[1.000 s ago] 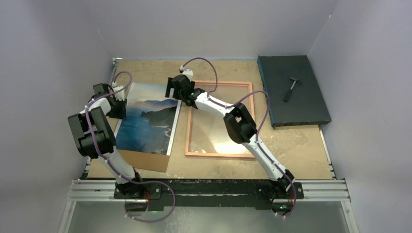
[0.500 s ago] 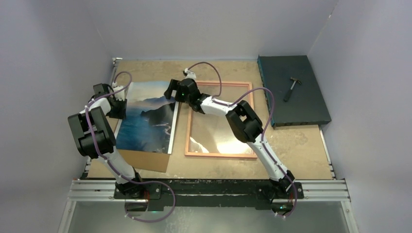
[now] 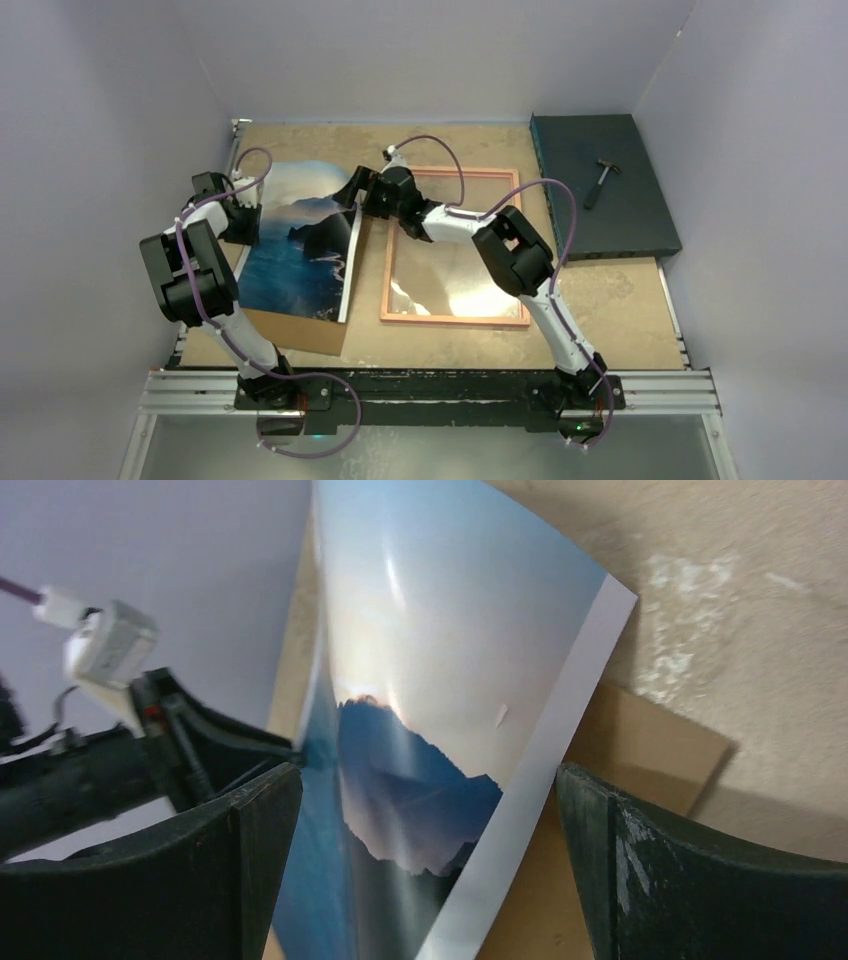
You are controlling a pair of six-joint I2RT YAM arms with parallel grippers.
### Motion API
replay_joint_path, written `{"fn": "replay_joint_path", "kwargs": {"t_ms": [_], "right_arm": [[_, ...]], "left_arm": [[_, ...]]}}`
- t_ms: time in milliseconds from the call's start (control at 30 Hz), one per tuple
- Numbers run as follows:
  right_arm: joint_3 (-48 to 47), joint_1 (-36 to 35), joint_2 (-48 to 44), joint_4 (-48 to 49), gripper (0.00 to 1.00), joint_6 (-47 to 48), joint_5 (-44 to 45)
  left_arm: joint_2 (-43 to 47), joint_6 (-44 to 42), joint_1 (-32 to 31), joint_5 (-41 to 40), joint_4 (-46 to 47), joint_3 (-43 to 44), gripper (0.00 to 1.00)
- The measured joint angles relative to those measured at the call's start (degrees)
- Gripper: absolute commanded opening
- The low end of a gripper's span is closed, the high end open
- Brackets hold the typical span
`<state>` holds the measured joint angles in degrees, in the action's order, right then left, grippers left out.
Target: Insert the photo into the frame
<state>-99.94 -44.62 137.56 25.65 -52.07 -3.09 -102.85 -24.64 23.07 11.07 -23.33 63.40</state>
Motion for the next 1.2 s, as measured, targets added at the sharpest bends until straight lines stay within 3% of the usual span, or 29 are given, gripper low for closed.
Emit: {"fn": "replay_joint_path", "kwargs": {"t_ms": [467,667,733,1000,1200], "right_arm": [[14.62,0.0,-6.34,18.08,0.99,-16.06,-8.63],[15.72,-0.13,-7.15,19.65,0.95,-18.36,-9.49],[15.69,-0.28,-7.82,17.94,0.85,-17.57,-9.33],[11.63,-2.1,-8.61,6.99,0.2,-12.2,-6.49],[8.46,-2.75,-8.68,0.87,0.05,-9.75,-3.8]], "left_arm": [[0.0,0.02,-0.02,0.0,0.0,0.0,0.27],[0.0,0.02,-0.02,0.0,-0.02,0.0,0.27],[0.0,0.0,-0.02,0.02,-0.04,0.0,0.27],[0.02,0.04,-0.02,0.22,-1.01,0.35,0.33],[1.16,0.02,-0.02,1.75,-7.3,2.05,0.51]]}}
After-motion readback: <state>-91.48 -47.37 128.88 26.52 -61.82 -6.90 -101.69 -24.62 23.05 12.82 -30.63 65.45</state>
